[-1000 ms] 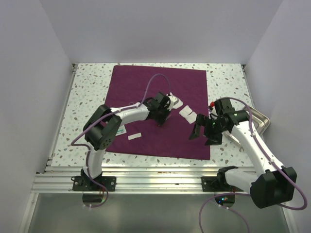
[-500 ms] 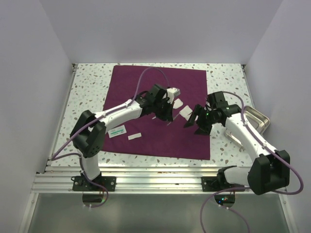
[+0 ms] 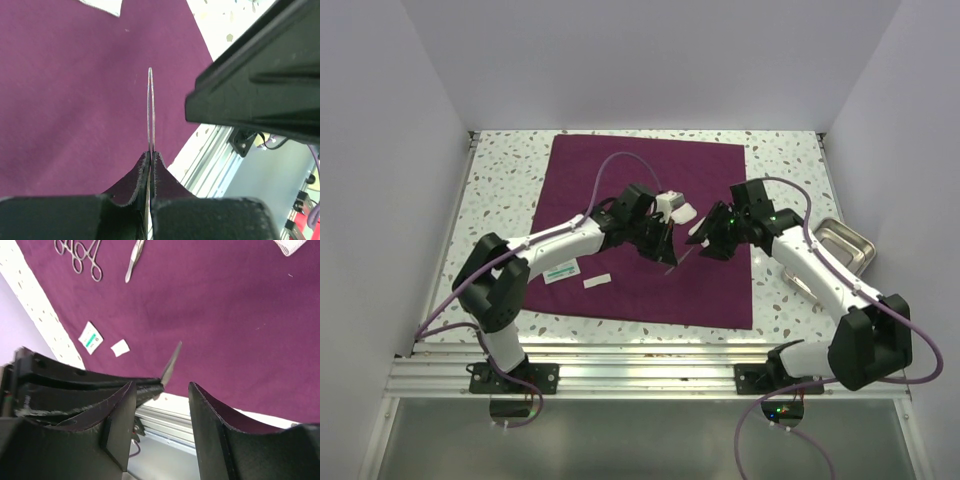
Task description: Prepare the surgical pack
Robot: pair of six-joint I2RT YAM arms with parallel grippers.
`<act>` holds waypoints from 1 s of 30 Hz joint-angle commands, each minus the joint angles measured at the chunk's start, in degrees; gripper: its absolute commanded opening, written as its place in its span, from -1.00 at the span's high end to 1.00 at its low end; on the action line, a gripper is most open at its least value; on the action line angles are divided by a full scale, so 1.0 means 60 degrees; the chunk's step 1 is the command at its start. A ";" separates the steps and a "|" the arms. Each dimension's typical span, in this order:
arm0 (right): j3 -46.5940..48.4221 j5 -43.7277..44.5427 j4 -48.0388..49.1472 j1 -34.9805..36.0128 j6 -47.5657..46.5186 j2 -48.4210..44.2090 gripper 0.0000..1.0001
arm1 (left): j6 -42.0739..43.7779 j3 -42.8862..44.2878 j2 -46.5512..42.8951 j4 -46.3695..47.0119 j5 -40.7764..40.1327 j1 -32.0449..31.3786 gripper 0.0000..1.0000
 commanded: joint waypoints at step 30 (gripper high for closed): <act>0.2067 0.3539 -0.2918 -0.0504 -0.1107 0.1369 1.00 | 0.0724 0.0542 -0.0377 0.0415 0.0027 0.0417 -0.04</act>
